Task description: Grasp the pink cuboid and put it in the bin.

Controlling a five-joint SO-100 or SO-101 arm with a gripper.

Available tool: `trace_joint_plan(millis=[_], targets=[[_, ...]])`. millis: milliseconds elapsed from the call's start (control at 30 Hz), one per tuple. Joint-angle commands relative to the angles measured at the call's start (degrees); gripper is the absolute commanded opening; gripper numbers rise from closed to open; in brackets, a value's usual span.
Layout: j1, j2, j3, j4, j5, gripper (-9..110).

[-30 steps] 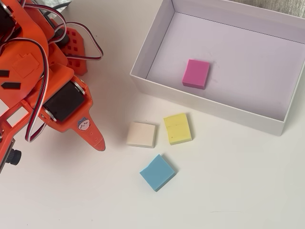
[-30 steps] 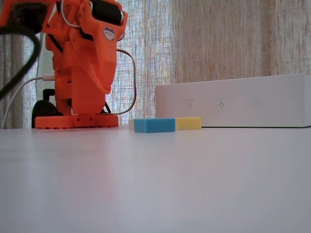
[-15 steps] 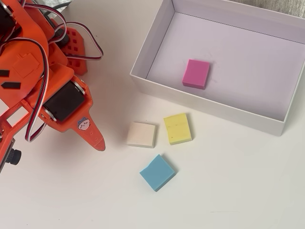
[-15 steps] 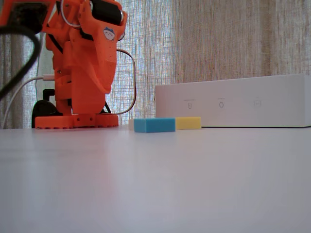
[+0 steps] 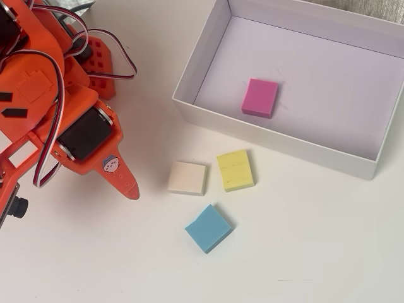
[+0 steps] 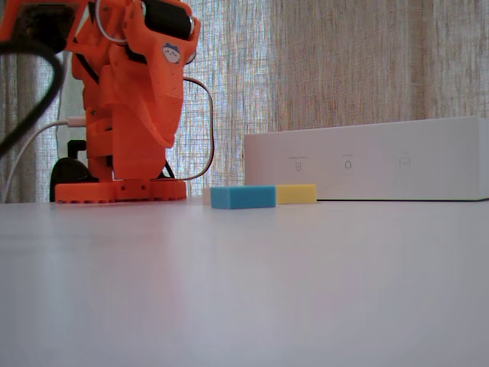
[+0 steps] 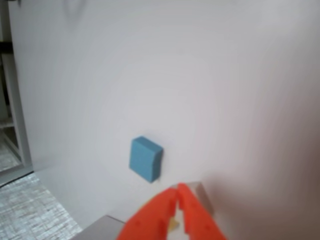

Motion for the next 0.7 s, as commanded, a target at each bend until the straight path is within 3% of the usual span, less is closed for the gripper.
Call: trace_joint_plan(millis=[0, 667], targets=[[0.44, -0.18, -0.35, -0.79, -0.44, -8], [0.44, -0.18, -0.35, -0.79, -0.44, -8]])
